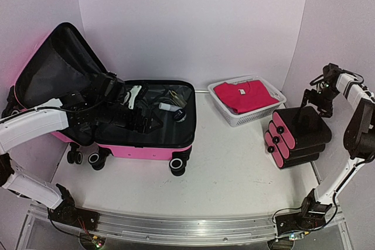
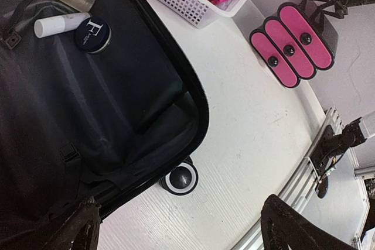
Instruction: Open, take out, and arrange the luggage
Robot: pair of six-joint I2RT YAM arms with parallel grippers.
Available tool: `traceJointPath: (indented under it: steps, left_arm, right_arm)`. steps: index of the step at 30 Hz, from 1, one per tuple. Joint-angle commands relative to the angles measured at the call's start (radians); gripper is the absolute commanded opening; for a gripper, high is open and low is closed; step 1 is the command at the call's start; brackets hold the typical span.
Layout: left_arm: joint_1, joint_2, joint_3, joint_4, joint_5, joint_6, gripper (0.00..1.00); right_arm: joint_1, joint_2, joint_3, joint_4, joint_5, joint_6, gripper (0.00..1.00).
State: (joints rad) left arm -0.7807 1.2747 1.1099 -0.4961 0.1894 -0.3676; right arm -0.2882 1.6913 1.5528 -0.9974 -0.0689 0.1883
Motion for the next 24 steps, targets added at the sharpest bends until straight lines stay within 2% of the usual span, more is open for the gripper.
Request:
traceJointPath:
  steps: [1,6,10,14,17,19,24]
  left_arm:
    - [-0.004,0.01,0.044,0.053,0.083,0.006,0.94]
    - [-0.046,0.087,0.083,0.13,0.154,0.011,0.89]
    - [-0.123,0.231,0.152,0.215,0.202,-0.006,0.84]
    - [-0.207,0.419,0.291,0.294,0.274,-0.008,0.8]
    - [-0.238,0.567,0.439,0.3,0.326,-0.005,0.73]
    - [-0.241,0.626,0.488,0.327,0.341,-0.017,0.73]
    - [-0.24,0.703,0.543,0.382,0.334,-0.06,0.79]
  right_arm:
    - [0.002,-0.072,-0.105,0.017,-0.148,0.067,0.98]
    - [0.003,-0.174,-0.246,0.085,-0.314,0.191,0.98]
    - [0.025,-0.26,-0.369,0.186,-0.409,0.281,0.98]
    - [0.05,-0.299,-0.41,0.224,-0.454,0.29,0.98]
    - [0.104,-0.287,-0.424,0.256,-0.484,0.252,0.98]
    - [0.147,-0.262,-0.421,0.256,-0.5,0.232,0.98]
    - [0.201,-0.265,-0.449,0.273,-0.51,0.209,0.98]
